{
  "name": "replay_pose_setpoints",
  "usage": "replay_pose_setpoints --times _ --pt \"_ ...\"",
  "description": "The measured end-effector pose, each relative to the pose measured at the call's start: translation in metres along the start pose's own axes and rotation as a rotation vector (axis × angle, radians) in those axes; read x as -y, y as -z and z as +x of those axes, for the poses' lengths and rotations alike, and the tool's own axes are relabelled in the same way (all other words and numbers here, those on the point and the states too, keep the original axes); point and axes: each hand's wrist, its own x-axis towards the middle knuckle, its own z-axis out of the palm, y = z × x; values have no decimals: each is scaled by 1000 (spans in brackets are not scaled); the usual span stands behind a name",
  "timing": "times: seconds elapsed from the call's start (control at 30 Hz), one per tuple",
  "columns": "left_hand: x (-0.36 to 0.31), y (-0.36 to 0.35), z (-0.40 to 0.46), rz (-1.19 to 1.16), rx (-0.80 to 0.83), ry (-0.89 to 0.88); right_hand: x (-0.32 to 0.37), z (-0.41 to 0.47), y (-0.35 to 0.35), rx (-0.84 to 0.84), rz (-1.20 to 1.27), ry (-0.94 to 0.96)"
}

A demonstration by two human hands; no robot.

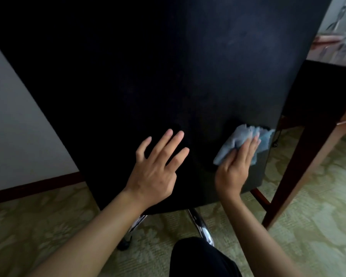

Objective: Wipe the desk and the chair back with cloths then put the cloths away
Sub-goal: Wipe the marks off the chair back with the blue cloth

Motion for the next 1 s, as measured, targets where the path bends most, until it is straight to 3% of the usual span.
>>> replay_pose_setpoints --times 0.17,0.23,0.43,0.5,0.6,0.67,0.9,1.0 --pt "5 -1 5 44 36 10 -35 -20 20 42 -27 -320" --pt "3 1 7 33 52 16 -11 5 15 -11 -22 -288" --pt "7 22 10 -80 17 53 94 67 -7 -102 1 255" --pt "14 30 13 -107 -54 116 111 46 -18 22 -97 518" --pt "21 40 15 -130 -131 169 82 -4 -20 362 -319 999" --pt "24 44 18 -133 -128 133 65 0 -11 424 -418 1191" --pt "19 79 87 -117 -116 100 172 130 24 132 -227 927" --pt "16 89 117 -114 -123 100 154 153 33 11 -179 758"
